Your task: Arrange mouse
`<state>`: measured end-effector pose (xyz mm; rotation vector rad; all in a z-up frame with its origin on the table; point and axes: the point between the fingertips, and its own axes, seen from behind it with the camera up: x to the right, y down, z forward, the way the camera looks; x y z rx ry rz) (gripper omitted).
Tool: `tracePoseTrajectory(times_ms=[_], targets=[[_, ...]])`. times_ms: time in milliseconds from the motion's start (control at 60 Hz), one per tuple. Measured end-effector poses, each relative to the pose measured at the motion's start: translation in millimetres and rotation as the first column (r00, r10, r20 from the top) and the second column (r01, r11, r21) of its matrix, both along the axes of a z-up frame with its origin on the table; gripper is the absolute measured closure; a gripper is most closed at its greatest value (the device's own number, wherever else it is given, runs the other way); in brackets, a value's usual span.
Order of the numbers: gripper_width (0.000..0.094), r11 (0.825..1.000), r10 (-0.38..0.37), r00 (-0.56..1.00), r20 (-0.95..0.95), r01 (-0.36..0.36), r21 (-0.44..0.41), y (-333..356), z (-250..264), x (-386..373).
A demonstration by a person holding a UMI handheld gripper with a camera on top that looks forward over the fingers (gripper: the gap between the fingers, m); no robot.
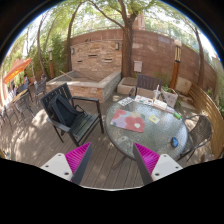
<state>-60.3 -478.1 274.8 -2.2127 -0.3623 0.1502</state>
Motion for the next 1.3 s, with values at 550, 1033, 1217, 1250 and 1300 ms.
tracePoseTrajectory(times_ms=[550, 1033, 1217, 1250, 1300], targets=[[0.0088, 0.938, -0.321, 0.942, 0.097, 0.330, -0.104, 21.4, -156.5, 208.2], [0.0114, 0.887, -0.459, 0.887, 0.042, 0.460, -0.021, 253.9, -249.9, 381.3], [0.0264, 0.888, -0.453, 0.891, 0.041, 0.455, -0.067, 296.5, -288.6, 403.7], [0.0324, 0.889, -0.450, 0.893, 0.029, 0.451, -0.079, 298.7, -292.1, 402.6], [0.0442, 0.881, -0.468, 0.884, 0.009, 0.468, -0.074, 300.9, -290.5, 408.3]])
